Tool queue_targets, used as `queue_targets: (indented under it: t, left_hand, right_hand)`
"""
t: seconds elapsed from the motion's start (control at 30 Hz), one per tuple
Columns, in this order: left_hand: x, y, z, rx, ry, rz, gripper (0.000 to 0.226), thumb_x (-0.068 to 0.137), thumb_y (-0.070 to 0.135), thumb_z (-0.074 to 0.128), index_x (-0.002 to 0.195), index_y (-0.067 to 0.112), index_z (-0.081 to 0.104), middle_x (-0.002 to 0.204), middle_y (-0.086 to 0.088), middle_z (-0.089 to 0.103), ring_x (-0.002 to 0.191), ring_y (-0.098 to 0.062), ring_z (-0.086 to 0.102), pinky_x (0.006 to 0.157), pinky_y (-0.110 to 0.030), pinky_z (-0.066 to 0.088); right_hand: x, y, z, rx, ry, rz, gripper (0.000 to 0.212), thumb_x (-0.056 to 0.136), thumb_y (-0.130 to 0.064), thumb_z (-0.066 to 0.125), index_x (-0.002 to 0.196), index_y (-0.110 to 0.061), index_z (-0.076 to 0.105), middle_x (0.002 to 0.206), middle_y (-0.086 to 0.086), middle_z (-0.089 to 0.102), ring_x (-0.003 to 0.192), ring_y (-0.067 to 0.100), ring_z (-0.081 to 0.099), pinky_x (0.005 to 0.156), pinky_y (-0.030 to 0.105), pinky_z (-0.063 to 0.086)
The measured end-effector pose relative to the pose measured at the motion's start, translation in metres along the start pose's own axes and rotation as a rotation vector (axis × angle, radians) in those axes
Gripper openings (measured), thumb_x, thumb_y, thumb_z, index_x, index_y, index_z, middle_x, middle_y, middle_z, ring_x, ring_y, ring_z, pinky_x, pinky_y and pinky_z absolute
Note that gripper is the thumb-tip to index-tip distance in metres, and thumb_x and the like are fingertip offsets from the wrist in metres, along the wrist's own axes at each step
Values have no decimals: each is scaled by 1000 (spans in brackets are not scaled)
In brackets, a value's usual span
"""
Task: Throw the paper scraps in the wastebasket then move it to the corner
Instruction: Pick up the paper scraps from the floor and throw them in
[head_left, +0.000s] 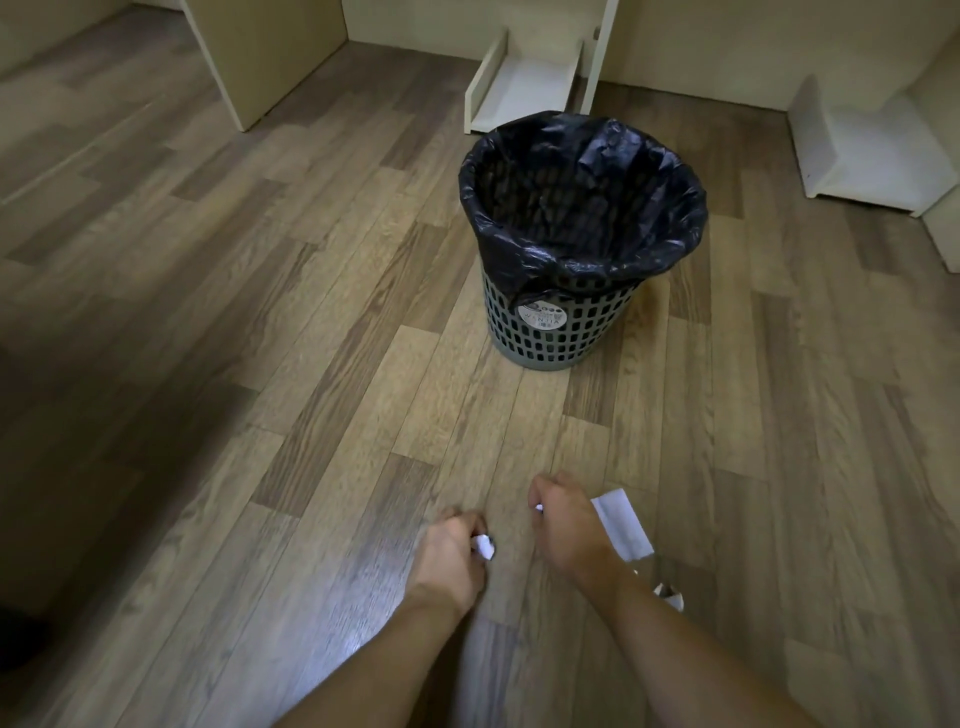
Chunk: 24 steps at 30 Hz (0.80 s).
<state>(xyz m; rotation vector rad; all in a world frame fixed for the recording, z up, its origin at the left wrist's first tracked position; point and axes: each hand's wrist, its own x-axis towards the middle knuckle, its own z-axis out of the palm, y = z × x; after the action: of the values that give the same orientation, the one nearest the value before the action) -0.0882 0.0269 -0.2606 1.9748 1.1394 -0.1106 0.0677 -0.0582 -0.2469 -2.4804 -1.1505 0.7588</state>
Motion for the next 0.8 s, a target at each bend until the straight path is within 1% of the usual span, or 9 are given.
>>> queue_targets:
  t: [0.1,0.17,0.23,0.3,0.37,0.47,0.63,0.73,0.8]
  left_hand:
    - [-1,11,-9,-166,-2,-62,23,78,-12,53,67,3,66,64,-18,72,51,-19,68,62,-43,61]
    - [-1,33,-26,-272,44,-51,20,83,-12,56,68,-6,68,60,-21,74,47,-3,65,64,-30,58]
    - [5,62,-50,-343,140,-5,27,87,-7,61,64,0,73,63,-14,77,54,2,67,61,-12,48]
    - [13,92,-79,-419,294,80,32,87,-3,65,62,15,75,73,-6,78,67,-1,70,70,-18,47]
    - [16,124,-113,-485,481,227,28,87,-1,72,75,23,79,87,0,74,79,-1,70,74,-20,50]
    - [15,173,-163,-519,691,430,17,88,-1,76,93,15,83,93,1,69,84,5,65,72,-7,46]
    - [39,239,-204,-388,684,619,15,88,6,79,93,20,83,93,10,70,86,6,63,71,-4,42]
    - [61,259,-209,-259,630,608,12,91,12,78,94,24,81,96,9,68,77,0,61,68,-3,40]
    - [77,263,-211,-171,614,572,9,93,15,77,99,21,80,98,8,65,75,0,58,67,-5,40]
  right_hand:
    - [-9,-5,-15,135,115,0,12,96,-1,59,87,-8,61,93,3,59,79,23,60,67,27,45]
    - [-16,-12,-40,253,235,-17,15,96,-4,63,85,-14,63,88,-9,55,76,10,58,68,16,44]
    - [-22,-24,-72,345,372,-44,14,97,-7,68,87,-18,68,90,-13,56,80,8,60,71,10,45]
    - [-29,-41,-109,424,515,-77,10,96,-7,72,90,-15,73,92,-9,60,86,5,63,72,8,47]
    - [-35,-61,-148,497,656,-120,8,94,-7,75,89,-13,75,92,-4,63,85,8,65,71,10,49]
    - [-29,-87,-206,566,794,-196,8,92,-6,77,88,-13,75,91,-1,65,81,9,66,70,9,48]
    - [25,-112,-276,476,792,-178,5,95,-12,74,94,-16,75,98,-2,64,79,-2,61,71,2,47]
    - [60,-114,-291,371,743,-122,5,97,-13,72,99,-15,75,104,1,65,74,2,60,64,5,42]
    - [78,-110,-295,325,702,-77,8,97,-15,72,104,-14,76,107,4,68,78,6,61,68,8,41]
